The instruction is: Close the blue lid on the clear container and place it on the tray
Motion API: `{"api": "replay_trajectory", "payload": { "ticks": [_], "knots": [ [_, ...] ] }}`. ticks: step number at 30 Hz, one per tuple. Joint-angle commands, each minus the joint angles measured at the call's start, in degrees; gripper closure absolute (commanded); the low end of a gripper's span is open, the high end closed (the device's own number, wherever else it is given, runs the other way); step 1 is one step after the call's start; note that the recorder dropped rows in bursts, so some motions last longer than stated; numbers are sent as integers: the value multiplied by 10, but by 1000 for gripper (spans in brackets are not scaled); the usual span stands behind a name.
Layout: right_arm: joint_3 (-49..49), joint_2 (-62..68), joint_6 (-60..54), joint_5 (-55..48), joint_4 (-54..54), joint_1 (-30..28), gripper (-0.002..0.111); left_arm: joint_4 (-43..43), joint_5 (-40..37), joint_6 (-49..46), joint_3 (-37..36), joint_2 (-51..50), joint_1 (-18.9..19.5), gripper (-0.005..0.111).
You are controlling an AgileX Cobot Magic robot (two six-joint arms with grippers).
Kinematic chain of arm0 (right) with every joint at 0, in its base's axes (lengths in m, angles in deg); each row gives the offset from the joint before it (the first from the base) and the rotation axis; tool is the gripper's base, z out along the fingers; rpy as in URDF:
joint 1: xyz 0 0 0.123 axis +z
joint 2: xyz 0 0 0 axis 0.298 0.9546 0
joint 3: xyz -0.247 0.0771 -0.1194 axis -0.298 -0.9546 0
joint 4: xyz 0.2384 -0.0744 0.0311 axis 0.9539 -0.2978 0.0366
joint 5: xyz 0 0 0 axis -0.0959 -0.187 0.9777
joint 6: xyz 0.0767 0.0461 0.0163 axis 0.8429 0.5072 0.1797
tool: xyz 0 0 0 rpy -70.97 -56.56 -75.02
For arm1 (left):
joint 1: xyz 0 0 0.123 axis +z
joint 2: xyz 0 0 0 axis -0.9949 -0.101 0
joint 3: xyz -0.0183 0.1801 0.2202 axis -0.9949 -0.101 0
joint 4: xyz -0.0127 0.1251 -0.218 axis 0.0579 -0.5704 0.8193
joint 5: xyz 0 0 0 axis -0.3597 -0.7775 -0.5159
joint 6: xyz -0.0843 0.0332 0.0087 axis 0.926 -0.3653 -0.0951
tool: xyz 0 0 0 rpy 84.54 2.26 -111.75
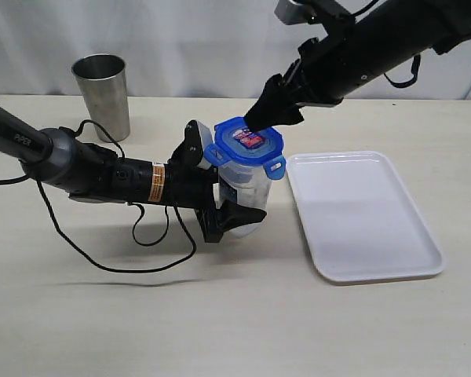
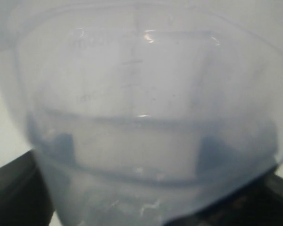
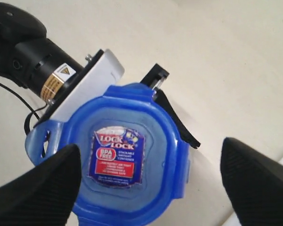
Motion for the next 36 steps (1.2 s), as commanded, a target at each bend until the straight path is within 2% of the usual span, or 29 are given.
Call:
{"api": "replay_trajectory", "payload": {
  "ticks": [1, 4, 8, 10, 12, 15, 16, 18, 21, 26, 33, 36],
  "knots": [
    [20, -8, 9, -31, -4, 0, 32, 3, -7, 4, 2, -1, -5, 107],
    [23, -15, -17, -53, 4, 0, 35, 3, -7, 4, 2, -1, -5, 107],
    [23, -38, -15, -71, 45, 1, 49, 3, -7, 4, 2, -1, -5, 107],
    [23, -49, -10, -74, 34, 10, 48, 3, -7, 4, 2, -1, -5, 107],
    [23, -68, 135, -1, -128, 66, 48, 3, -7, 4, 2, -1, -5, 107],
    [23, -68, 294, 29, -347, 163, 48, 8, -7, 4, 2, -1, -5, 107],
    [23, -64, 323, 30, -392, 207, 48, 8, -7, 4, 2, -1, -5, 107],
    [23, -56, 330, 32, -386, 244, 49, 8, -7, 4, 2, -1, -5, 107],
    [23, -38, 366, 19, -426, 254, 57, 8, -7, 4, 2, -1, -5, 107],
    [23, -11, 435, 21, -536, 253, 57, 8, -7, 5, 2, -1, -5, 107],
    [23, 8, 432, 28, -514, 253, 57, 8, -7, 6, 2, -1, -5, 107],
    [23, 22, 396, 18, -484, 253, 57, 8, -7, 6, 2, -1, -5, 107]
  ]
}}
